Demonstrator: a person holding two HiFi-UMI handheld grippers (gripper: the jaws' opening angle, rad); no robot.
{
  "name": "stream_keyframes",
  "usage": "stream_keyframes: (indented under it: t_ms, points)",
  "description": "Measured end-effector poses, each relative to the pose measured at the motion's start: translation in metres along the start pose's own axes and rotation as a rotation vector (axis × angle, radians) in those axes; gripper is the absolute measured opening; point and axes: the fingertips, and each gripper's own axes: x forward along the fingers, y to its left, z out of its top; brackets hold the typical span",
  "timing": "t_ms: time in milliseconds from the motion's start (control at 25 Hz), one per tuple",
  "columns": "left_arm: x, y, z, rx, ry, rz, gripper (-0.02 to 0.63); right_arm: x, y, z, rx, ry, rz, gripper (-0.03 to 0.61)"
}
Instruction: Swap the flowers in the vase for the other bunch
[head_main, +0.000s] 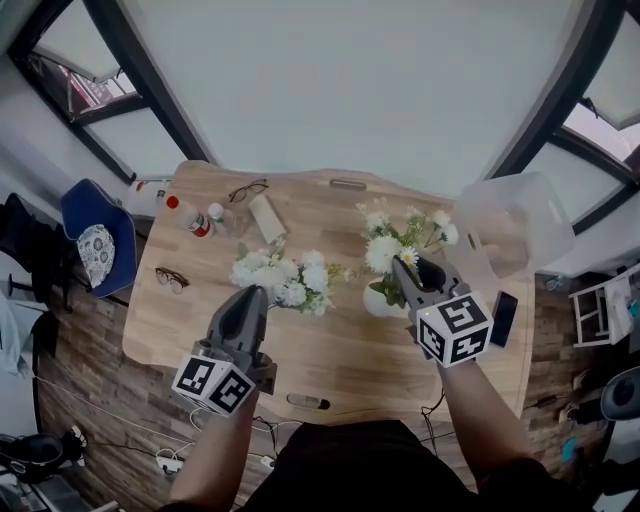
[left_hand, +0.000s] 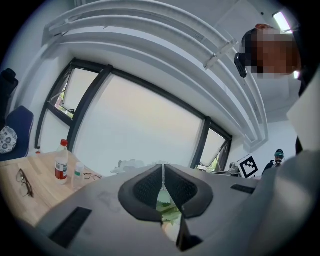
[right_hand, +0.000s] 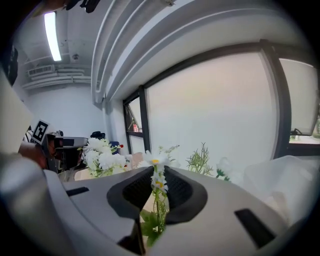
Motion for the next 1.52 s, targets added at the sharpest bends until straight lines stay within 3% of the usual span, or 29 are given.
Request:
stream_keyframes:
  t_ms: [80,400,1160,1520]
  points:
    - [-0.001,-0.002,0.004,0.011,0.000,-0.009,0.018,-0.001,0.001,0.001,0.006,-0.009,0.003,0.061]
    - [0.000,-0.010,0.019,0.044,-0.028,-0.024,0.018,-0.018,-0.006,0.015,0.008,-0.044,-0.011,0.055]
    - [-0.004,-0.033,0.062,0.038,-0.152,-0.087,0.018,-0.082,0.001,0.084,-0.061,-0.198,-0.077,0.054]
    - [0.001,-0.057,0.084,0.015,-0.195,-0.147,0.018,-0.129,-0.009,0.108,-0.027,-0.283,-0.130,0.054]
